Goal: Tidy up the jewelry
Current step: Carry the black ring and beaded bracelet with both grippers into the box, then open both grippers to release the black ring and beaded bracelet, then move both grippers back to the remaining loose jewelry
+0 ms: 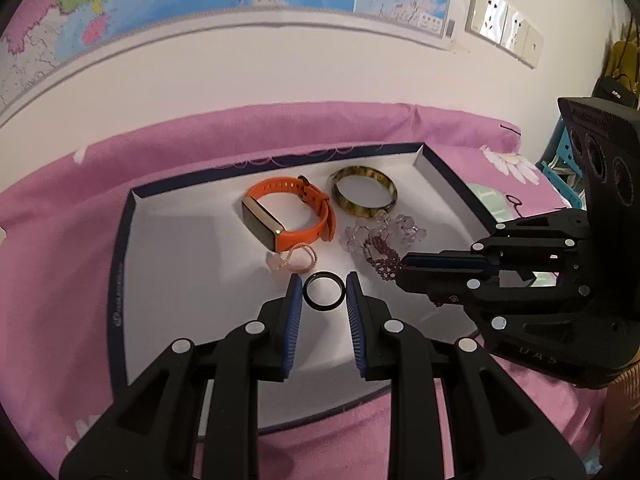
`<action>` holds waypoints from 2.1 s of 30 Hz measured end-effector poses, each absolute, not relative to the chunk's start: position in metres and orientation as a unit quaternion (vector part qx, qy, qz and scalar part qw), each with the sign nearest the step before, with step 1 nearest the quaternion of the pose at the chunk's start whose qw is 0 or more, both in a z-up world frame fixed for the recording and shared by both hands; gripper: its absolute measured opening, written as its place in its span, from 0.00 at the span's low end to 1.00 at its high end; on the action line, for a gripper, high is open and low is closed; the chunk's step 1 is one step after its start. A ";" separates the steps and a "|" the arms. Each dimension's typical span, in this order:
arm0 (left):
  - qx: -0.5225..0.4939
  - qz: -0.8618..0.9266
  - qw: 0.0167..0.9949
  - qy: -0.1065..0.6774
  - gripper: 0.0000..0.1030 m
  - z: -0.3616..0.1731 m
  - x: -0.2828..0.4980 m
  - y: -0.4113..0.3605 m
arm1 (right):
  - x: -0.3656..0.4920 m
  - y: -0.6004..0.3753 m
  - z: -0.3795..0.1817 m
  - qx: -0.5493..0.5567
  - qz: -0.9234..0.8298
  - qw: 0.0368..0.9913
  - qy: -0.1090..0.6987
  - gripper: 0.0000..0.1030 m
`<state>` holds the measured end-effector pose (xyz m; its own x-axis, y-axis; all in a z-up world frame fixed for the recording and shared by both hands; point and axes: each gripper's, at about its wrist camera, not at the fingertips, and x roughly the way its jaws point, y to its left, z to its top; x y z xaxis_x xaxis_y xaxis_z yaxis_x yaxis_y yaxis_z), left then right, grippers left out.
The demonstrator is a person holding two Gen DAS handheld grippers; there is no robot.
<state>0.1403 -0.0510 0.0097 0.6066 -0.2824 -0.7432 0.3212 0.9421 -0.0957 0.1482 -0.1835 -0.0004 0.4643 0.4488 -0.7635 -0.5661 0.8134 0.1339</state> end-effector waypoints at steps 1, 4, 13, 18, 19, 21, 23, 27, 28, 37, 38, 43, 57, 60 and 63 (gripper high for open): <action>0.023 -0.169 0.894 0.415 0.22 0.007 0.143 -0.052 | 0.150 -0.184 -0.002 -0.069 0.296 0.852 0.426 0.04; 0.025 -0.166 0.890 0.424 0.22 0.001 0.146 -0.054 | 0.151 -0.186 -0.004 -0.069 0.291 0.852 0.430 0.04; 0.031 -0.162 0.885 0.436 0.22 -0.009 0.154 -0.061 | 0.154 -0.187 -0.007 -0.062 0.282 0.853 0.435 0.07; 0.031 -0.158 0.886 0.434 0.29 -0.010 0.153 -0.060 | 0.147 -0.192 -0.002 -0.051 0.280 0.858 0.428 0.08; 0.030 -0.157 0.888 0.431 0.31 -0.009 0.152 -0.059 | 0.144 -0.194 0.000 -0.049 0.280 0.859 0.425 0.09; 0.031 -0.155 0.891 0.425 0.39 -0.005 0.149 -0.059 | 0.140 -0.197 0.004 -0.046 0.279 0.862 0.420 0.15; 0.035 -0.149 0.897 0.415 0.41 0.001 0.143 -0.056 | 0.134 -0.199 0.008 -0.040 0.278 0.866 0.413 0.27; 0.036 -0.142 0.910 0.387 0.50 0.019 0.123 -0.046 | 0.121 -0.205 0.016 -0.034 0.279 0.872 0.401 0.32; 0.033 -0.142 0.913 0.380 0.50 0.023 0.118 -0.042 | 0.116 -0.206 0.018 -0.030 0.280 0.873 0.398 0.35; 0.020 -0.138 0.926 0.350 0.52 0.039 0.069 -0.012 | 0.076 -0.204 0.014 -0.038 0.295 0.867 0.399 0.36; 0.020 -0.134 0.927 0.350 0.52 0.039 0.065 -0.010 | 0.072 -0.203 0.012 -0.039 0.295 0.867 0.400 0.36; 0.021 -0.136 0.923 0.359 0.52 0.032 0.045 0.002 | 0.053 -0.202 0.004 -0.035 0.306 0.858 0.411 0.37; 0.009 -0.161 0.908 0.387 0.52 0.006 -0.001 0.004 | 0.025 -0.202 -0.019 -0.024 0.313 0.842 0.440 0.37; 0.013 -0.165 0.905 0.393 0.52 0.000 -0.008 -0.001 | 0.021 -0.202 -0.018 -0.026 0.312 0.842 0.439 0.37; 0.009 -0.171 0.900 0.400 0.52 -0.004 -0.010 -0.003 | 0.020 -0.199 -0.017 -0.031 0.311 0.843 0.437 0.37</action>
